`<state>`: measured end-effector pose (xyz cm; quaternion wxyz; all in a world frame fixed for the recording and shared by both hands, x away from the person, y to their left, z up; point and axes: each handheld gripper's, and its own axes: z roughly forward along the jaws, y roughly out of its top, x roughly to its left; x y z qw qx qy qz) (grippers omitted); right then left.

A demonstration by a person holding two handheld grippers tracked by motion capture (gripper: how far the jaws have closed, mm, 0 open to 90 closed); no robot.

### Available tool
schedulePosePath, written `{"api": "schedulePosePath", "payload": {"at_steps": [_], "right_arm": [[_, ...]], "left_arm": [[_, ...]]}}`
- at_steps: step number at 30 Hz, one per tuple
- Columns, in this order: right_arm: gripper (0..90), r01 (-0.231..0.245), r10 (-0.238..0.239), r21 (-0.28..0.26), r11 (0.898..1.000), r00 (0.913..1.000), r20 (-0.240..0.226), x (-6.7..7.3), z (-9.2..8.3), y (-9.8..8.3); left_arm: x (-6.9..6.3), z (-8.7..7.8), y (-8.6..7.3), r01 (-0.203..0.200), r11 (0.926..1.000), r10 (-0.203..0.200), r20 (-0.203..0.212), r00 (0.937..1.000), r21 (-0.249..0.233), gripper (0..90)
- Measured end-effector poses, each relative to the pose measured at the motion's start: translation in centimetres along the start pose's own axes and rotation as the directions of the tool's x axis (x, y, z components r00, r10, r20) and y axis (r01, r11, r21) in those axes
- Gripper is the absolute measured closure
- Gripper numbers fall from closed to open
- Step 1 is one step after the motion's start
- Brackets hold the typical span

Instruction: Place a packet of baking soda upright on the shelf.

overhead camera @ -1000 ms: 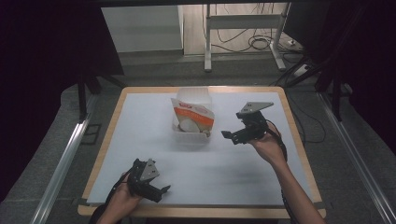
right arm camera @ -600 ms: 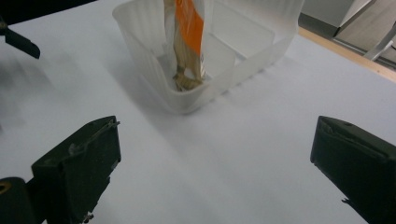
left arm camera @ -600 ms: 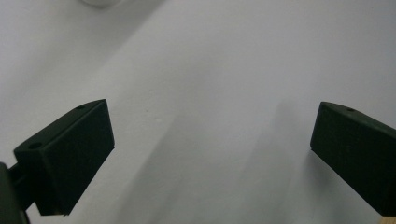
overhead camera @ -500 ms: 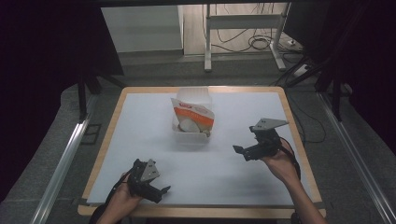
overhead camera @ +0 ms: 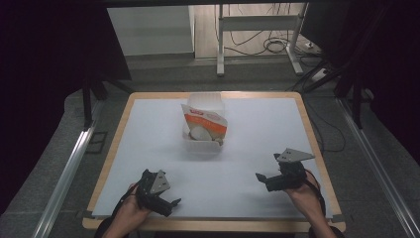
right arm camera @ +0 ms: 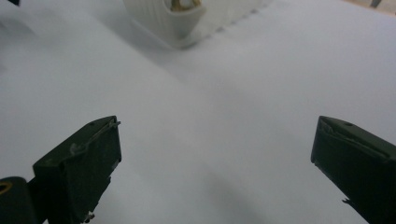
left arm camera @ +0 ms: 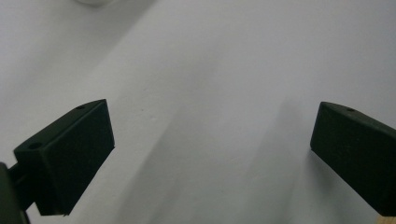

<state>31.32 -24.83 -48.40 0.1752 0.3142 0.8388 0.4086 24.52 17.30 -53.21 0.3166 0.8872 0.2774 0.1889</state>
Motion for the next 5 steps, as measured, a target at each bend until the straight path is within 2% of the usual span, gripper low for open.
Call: {"api": "schedulePosePath", "payload": {"at_steps": [5], "right_arm": [[1.4,-0.002,0.002,0.004,1.000,1.0000,0.002,-0.08,0.16,-0.13]], "left_arm": [[-0.03,0.02,0.06,-0.003,1.0000,0.003,0.001,1.0000,-0.001,0.0]]}}
